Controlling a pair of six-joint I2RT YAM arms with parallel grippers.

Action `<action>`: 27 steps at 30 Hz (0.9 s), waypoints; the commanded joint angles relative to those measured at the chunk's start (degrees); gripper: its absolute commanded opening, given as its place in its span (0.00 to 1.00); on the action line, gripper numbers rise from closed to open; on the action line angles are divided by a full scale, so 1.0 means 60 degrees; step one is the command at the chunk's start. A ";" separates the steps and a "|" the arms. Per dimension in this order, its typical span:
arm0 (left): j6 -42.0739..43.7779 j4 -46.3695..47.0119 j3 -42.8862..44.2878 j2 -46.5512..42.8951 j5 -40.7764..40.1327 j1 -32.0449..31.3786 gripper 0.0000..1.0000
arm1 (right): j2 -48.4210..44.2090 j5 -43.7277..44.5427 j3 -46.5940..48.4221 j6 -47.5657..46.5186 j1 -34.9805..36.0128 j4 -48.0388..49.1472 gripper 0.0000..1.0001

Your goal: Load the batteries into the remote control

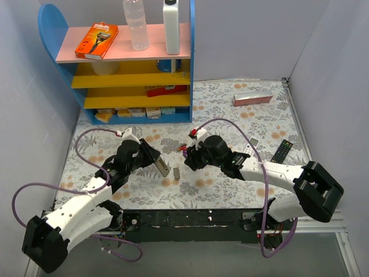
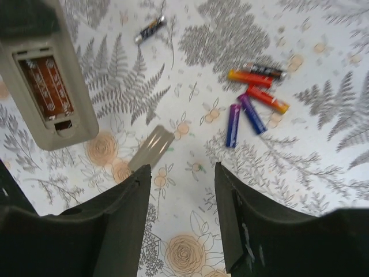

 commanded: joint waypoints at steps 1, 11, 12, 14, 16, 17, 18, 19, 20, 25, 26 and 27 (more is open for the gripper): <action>-0.0322 0.0447 -0.0637 -0.1415 0.0590 0.0648 0.00 | -0.0728 0.0006 0.0994 0.0172 -0.0608 -0.1625 0.56; -0.1464 0.1896 -0.2848 -0.4506 0.2130 0.1617 0.00 | 0.0688 0.0402 0.4257 -0.0253 -0.0873 -0.5823 0.62; -0.1523 0.1942 -0.3053 -0.4813 0.2116 0.1617 0.00 | 0.0952 0.0401 0.4537 -0.0268 -0.0873 -0.6093 0.61; -0.1539 0.2015 -0.3172 -0.5049 0.2058 0.1646 0.00 | 0.1655 0.0358 0.5195 -0.0341 -0.0873 -0.6533 0.60; -0.1553 0.2015 -0.3216 -0.5079 0.2058 0.1661 0.00 | 0.2225 0.0168 0.5490 -0.0429 -0.0859 -0.6754 0.57; -0.1539 0.1986 -0.3216 -0.5050 0.2101 0.1661 0.00 | 0.2432 0.0138 0.5825 -0.0444 -0.0859 -0.6871 0.57; -0.1538 0.1986 -0.3202 -0.5021 0.2145 0.1661 0.00 | 0.2637 0.0109 0.6032 -0.0473 -0.0859 -0.7176 0.56; -0.1538 0.1986 -0.3216 -0.4992 0.2174 0.1661 0.00 | 0.3045 0.0123 0.6222 -0.0517 -0.0859 -0.7310 0.55; -0.1509 0.2000 -0.3202 -0.4934 0.2204 0.1661 0.00 | 0.3266 0.0138 0.6384 -0.0560 -0.0859 -0.7471 0.54; -0.1378 0.2132 -0.3202 -0.4641 0.2365 0.1675 0.00 | 0.4394 -0.0008 0.7439 -0.0956 -0.0844 -0.7940 0.42; -0.1348 0.2176 -0.3129 -0.4495 0.2394 0.1661 0.00 | 0.4513 -0.0009 0.7556 -0.0985 -0.0830 -0.7999 0.41; -0.1232 0.2176 -0.3099 -0.4392 0.2409 0.1661 0.00 | 0.4644 0.0006 0.7818 -0.1000 -0.0800 -0.8087 0.40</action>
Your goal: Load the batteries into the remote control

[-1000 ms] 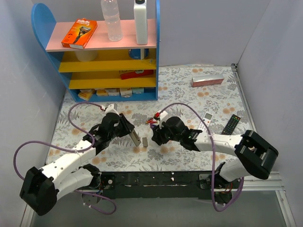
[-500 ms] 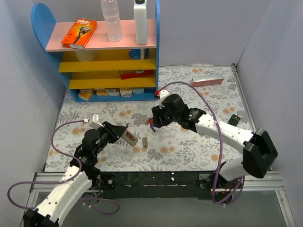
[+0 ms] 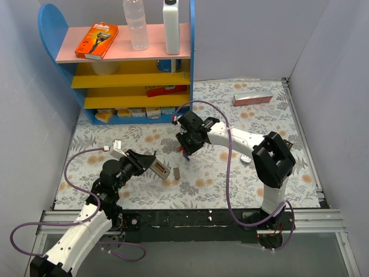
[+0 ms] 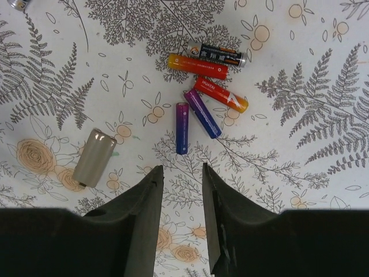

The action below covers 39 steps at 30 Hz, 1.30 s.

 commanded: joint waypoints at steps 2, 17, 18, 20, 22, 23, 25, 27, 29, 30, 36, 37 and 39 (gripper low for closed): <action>0.0321 0.0337 0.0249 0.0421 0.0300 0.0054 0.00 | 0.0599 -0.0122 0.1129 -0.0407 0.0089 -0.0718 0.39; 0.0907 0.0073 0.0630 0.0905 0.0256 0.0054 0.00 | 0.1888 -0.0605 0.1892 -0.0539 0.0279 -0.1026 0.34; 0.0908 0.0102 0.0630 0.0934 0.0285 0.0069 0.00 | 0.1976 -0.0518 0.1906 -0.0553 0.0294 -0.1055 0.34; 0.0937 0.0161 0.0659 0.1007 0.0315 0.0069 0.00 | 0.2035 -0.0313 0.1892 -0.0582 0.0337 -0.1114 0.34; 0.0937 0.0176 0.0660 0.1037 0.0300 0.0069 0.00 | 0.2123 0.0066 0.1833 -0.0627 0.0396 -0.1187 0.34; 0.0937 0.0190 0.0660 0.1066 0.0286 0.0084 0.00 | 0.2123 0.0098 0.1804 -0.0627 0.0396 -0.1173 0.33; 0.0937 0.0219 0.0645 0.1066 0.0286 0.0069 0.00 | 0.2167 0.0229 0.1658 -0.0641 0.0426 -0.1173 0.34; 0.0937 0.0249 0.0630 0.1081 0.0286 0.0084 0.00 | 0.2167 0.0318 0.1584 -0.0656 0.0455 -0.1114 0.33; 0.0922 0.0293 0.0645 0.1096 0.0315 0.0069 0.00 | 0.2196 0.0449 0.1497 -0.0714 0.0469 -0.1085 0.33; 0.0922 0.0293 0.0630 0.1139 0.0329 0.0069 0.00 | 0.2197 0.0493 0.1482 -0.0715 0.0484 -0.1070 0.33; 0.0893 0.0337 0.0587 0.1213 0.0417 0.0069 0.00 | 0.2138 0.0611 0.1306 -0.0846 0.0586 -0.1084 0.17; 0.0893 0.0627 0.0572 0.1256 0.0432 0.0084 0.00 | 0.2080 0.0611 0.1277 -0.0861 0.0616 -0.1099 0.17; 0.0893 0.0703 0.0543 0.1271 0.0505 0.0084 0.00 | 0.1905 0.0567 0.1087 -0.0890 0.0660 -0.1099 0.13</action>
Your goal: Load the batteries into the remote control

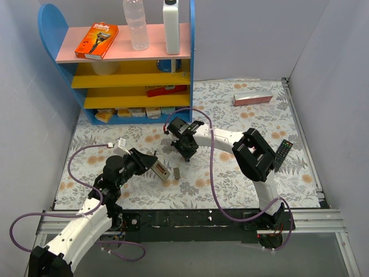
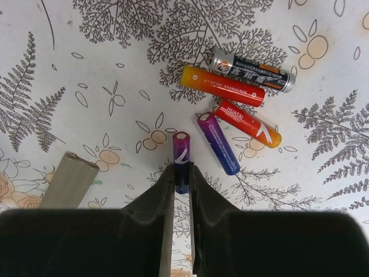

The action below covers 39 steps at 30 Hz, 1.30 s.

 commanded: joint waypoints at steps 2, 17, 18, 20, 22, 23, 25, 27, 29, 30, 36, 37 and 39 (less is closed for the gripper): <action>0.0110 0.0674 0.0244 0.0058 0.0257 0.0095 0.00 | -0.0515 -0.0009 -0.0666 -0.0286 0.0172 -0.0211 0.12; 0.0286 0.1436 0.0170 0.0483 0.0360 0.0095 0.00 | -0.1922 -0.0273 -0.2748 -0.2251 0.0216 -0.0753 0.34; 0.0286 0.1436 0.0199 0.0512 0.0389 0.0095 0.00 | -0.1995 -0.0215 -0.2734 -0.2177 0.0216 -0.0724 0.42; 0.0300 0.1480 0.0199 0.0556 0.0389 0.0095 0.00 | -0.2083 -0.0098 -0.2762 -0.2030 0.0201 -0.0709 0.49; 0.0271 0.1509 0.0185 0.0586 0.0404 0.0095 0.00 | -0.2215 0.0122 -0.2865 -0.1869 0.0172 -0.0709 0.52; 0.0271 0.1510 0.0170 0.0586 0.0404 0.0095 0.00 | -0.2245 0.0166 -0.2967 -0.1825 0.0143 -0.0709 0.52; 0.0271 0.1524 0.0185 0.0586 0.0404 0.0095 0.00 | -0.2391 0.0254 -0.3143 -0.1737 0.0099 -0.0665 0.52; 0.0271 0.1524 0.0170 0.0615 0.0433 0.0095 0.00 | -0.2523 0.0342 -0.3333 -0.1707 0.0070 -0.0636 0.52; 0.0285 0.1553 0.0185 0.0615 0.0448 0.0095 0.00 | -0.2567 0.0430 -0.3407 -0.1678 0.0070 -0.0650 0.52; 0.0271 0.1539 0.0170 0.0615 0.0448 0.0095 0.00 | -0.2567 0.0546 -0.3436 -0.1678 0.0055 -0.0650 0.52; 0.0256 0.1495 0.0185 0.0542 0.0477 0.0095 0.00 | -0.2640 0.0635 -0.3495 -0.1400 -0.0062 -0.0416 0.51; 0.0256 0.1495 0.0185 0.0542 0.0477 0.0095 0.00 | -0.2626 0.0650 -0.3510 -0.1356 -0.0077 -0.0358 0.51; 0.0256 0.1451 0.0185 0.0484 0.0477 0.0095 0.00 | -0.2597 0.0795 -0.3510 -0.1195 -0.0121 -0.0211 0.51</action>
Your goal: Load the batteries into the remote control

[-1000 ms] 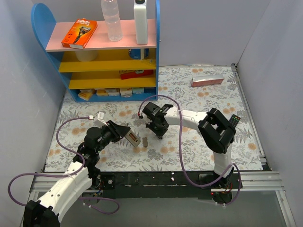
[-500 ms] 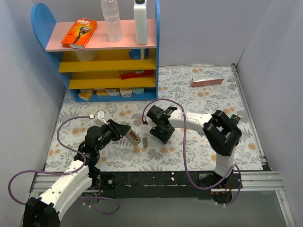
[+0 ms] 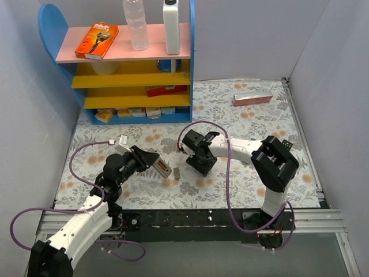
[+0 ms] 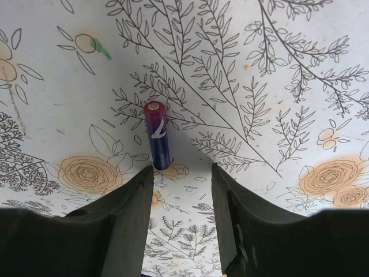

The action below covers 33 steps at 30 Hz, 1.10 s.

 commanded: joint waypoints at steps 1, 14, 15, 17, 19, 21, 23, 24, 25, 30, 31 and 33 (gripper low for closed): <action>0.0103 0.0220 0.0185 -0.0136 0.0117 0.0058 0.00 | -0.0203 0.0512 -0.0144 0.0364 -0.0168 0.0266 0.51; 0.0162 0.0132 0.0258 -0.0224 0.0190 0.0058 0.00 | 0.0105 0.1318 0.0017 0.1375 -0.0402 0.0764 0.50; 0.0147 0.0146 0.0244 -0.0224 0.0205 0.0058 0.00 | 0.0119 0.1362 0.0032 0.1419 -0.0446 0.0794 0.50; 0.0147 0.0161 0.0244 -0.0209 0.0234 0.0058 0.00 | 0.0134 0.1362 0.0061 0.1536 -0.0476 0.0911 0.50; 0.0176 0.0190 0.0273 -0.0151 0.0278 0.0058 0.00 | 0.0163 0.1333 0.0120 0.1595 -0.0491 0.0984 0.50; 0.0162 0.0205 0.0273 -0.0121 0.0278 0.0059 0.00 | 0.0236 0.1217 0.0251 0.1653 -0.0491 0.1086 0.50; 0.0162 0.0220 0.0258 -0.0121 0.0307 0.0058 0.00 | 0.0324 0.1070 0.0354 0.1727 -0.0490 0.1160 0.49; 0.0162 0.0220 0.0273 -0.0121 0.0336 0.0058 0.00 | 0.0353 0.0953 0.0383 0.1742 -0.0491 0.1189 0.49; 0.0162 0.0220 0.0258 -0.0121 0.0337 0.0058 0.00 | 0.0383 0.0909 0.0456 0.1771 -0.0491 0.1218 0.49; 0.0191 0.0161 0.0273 -0.0165 0.0337 0.0058 0.00 | 0.0530 0.0747 0.0618 0.1888 -0.0491 0.1335 0.49; 0.0206 0.0147 0.0287 -0.0180 0.0351 0.0058 0.00 | 0.0515 0.0733 0.0633 0.1888 -0.0491 0.1350 0.49; 0.0220 0.0146 0.0287 -0.0165 0.0337 0.0058 0.00 | 0.0500 0.0747 0.0706 0.1961 -0.0491 0.1351 0.49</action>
